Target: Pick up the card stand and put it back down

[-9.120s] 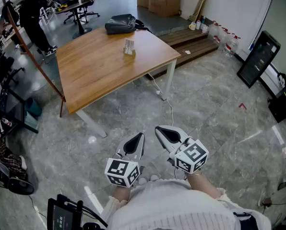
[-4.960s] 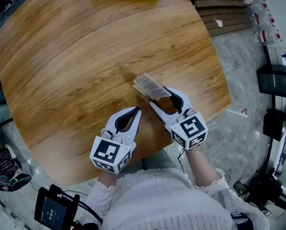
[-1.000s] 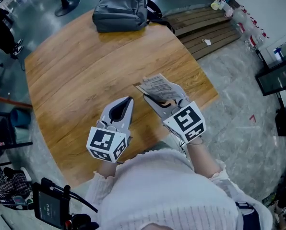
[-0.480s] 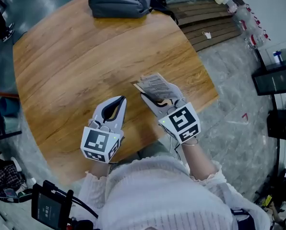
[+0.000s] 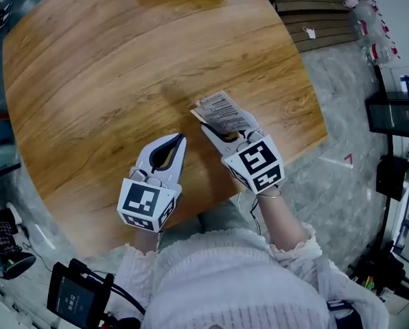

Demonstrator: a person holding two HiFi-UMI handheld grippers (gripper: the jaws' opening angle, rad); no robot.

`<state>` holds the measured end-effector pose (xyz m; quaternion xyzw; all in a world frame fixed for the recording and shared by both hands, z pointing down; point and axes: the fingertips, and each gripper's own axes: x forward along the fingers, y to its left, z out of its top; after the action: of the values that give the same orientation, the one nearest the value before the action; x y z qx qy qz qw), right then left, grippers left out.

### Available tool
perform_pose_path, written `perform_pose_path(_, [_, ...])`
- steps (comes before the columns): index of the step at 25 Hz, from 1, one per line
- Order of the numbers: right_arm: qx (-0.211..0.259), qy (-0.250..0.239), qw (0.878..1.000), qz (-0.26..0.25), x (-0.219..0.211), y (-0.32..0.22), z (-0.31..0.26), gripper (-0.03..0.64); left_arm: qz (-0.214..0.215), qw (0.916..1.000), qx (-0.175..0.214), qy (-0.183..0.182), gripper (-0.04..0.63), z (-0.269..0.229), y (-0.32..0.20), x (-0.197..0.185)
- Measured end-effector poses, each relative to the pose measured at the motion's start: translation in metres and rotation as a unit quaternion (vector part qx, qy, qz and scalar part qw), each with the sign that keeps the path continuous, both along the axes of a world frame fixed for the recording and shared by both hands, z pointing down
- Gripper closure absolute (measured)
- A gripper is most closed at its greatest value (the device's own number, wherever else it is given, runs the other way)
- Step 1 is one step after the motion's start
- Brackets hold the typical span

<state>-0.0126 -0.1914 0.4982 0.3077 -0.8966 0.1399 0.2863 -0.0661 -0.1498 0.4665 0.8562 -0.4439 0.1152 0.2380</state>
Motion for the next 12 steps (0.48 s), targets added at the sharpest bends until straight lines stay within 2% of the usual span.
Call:
perform_pose_path(3, [-0.018,0.013,1.0,-0.004,0.0,0.002,0.019,0.433,0.001,0.9997,-0.023,0.01,0.588,0.012,0.004,0.003])
perform_pose_path(12, [-0.027,0.037,0.999,-0.011,-0.003,0.009,0.034,0.433,-0.016,0.9985,-0.049,0.02,0.588,0.023,0.015,-0.004])
